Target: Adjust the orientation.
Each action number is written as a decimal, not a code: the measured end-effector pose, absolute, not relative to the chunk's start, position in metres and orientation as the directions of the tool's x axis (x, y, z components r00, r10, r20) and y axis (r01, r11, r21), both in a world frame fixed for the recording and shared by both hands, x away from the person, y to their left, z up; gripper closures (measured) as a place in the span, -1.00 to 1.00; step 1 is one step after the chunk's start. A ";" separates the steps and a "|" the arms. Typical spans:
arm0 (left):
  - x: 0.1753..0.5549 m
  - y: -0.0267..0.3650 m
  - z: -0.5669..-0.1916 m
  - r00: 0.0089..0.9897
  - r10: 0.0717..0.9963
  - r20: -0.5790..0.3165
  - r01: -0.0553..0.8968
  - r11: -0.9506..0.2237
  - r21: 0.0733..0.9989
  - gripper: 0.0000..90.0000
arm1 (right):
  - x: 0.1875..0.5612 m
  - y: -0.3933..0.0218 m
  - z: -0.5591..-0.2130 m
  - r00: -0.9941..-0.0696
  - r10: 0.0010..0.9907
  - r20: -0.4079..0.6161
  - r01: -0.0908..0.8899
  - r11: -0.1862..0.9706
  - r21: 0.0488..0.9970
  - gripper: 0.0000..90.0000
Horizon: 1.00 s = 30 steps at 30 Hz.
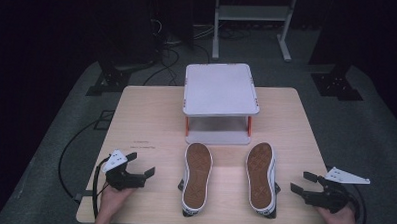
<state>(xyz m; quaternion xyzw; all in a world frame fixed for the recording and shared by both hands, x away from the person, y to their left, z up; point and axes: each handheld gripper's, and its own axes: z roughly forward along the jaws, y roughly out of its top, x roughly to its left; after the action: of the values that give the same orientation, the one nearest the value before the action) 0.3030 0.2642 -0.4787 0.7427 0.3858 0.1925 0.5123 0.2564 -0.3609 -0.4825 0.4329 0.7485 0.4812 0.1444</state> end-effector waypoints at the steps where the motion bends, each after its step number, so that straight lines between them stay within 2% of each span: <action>1: 0.303 0.263 -0.479 0.628 0.770 -0.111 0.377 -0.177 0.909 -0.97 | 0.256 -0.361 -0.483 -0.584 0.786 0.201 0.509 0.163 0.845 -0.54; 18: 0.299 0.265 -0.477 0.646 0.754 -0.120 0.355 -0.158 0.921 -0.97 | 0.252 -0.339 -0.469 -0.630 0.760 0.161 0.464 0.202 0.862 -0.56; 30: 0.300 0.263 -0.478 0.652 0.749 -0.121 0.354 -0.160 0.921 -0.97 | 0.254 -0.333 -0.466 -0.634 0.749 0.191 0.470 0.178 0.865 -0.56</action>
<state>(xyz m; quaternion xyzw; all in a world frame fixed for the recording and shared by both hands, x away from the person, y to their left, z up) 0.2999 0.2635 -0.4782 0.7384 0.3734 0.1860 0.5299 0.2538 -0.3327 -0.4662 0.4038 0.7544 0.4981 0.1403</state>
